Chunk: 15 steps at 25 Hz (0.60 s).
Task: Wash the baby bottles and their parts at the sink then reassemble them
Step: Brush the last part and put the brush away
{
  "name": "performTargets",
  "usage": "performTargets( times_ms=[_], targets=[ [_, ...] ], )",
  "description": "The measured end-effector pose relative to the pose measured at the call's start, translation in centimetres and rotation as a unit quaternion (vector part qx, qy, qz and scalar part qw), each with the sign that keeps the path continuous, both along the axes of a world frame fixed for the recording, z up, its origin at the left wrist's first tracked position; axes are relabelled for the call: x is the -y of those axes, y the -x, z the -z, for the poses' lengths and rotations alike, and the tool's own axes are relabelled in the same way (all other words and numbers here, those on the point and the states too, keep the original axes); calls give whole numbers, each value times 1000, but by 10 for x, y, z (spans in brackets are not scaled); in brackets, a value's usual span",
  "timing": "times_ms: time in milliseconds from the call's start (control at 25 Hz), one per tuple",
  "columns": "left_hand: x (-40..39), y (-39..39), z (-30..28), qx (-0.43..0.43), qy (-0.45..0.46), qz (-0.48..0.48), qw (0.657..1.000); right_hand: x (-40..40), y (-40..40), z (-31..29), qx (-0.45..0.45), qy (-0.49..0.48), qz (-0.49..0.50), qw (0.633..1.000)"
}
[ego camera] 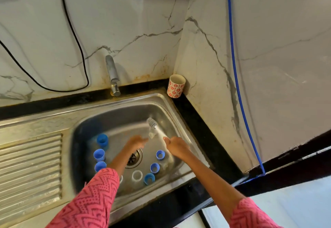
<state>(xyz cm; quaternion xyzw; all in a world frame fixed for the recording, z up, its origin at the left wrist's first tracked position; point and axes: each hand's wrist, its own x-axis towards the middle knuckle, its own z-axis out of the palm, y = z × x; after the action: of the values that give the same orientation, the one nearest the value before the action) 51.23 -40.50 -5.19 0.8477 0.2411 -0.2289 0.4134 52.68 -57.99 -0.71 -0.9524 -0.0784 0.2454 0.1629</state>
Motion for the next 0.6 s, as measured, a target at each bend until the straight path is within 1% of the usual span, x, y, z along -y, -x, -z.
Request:
performTargets(
  times_ms=[40,120,240,320,360,400,480,520,600],
  targets=[
    [11,5,10,-46,-4,40,998,1,-4,0,-2,-3,2,1000],
    [34,13,25,-109,10,105,988,4,-9,1,2,-10,0,1000],
    [58,13,46,-186,49,116,974,12,-15,12,-1,2,-2,1000],
    [66,10,59,-209,49,90,972,17,-19,18,-5,11,0,1000],
    [69,7,63,-204,35,80,975,18,-21,20,-6,13,0,1000],
    [70,5,66,-188,0,86,978,19,-22,22,-9,16,-2,1000],
    [73,-1,71,-139,-120,138,973,19,-26,25,-21,15,1,1000],
    [77,-4,72,-111,-164,158,967,19,-28,27,-26,11,7,1000],
    [85,-12,83,-66,-175,175,967,19,-32,28,-29,0,7,1000]
  ],
)
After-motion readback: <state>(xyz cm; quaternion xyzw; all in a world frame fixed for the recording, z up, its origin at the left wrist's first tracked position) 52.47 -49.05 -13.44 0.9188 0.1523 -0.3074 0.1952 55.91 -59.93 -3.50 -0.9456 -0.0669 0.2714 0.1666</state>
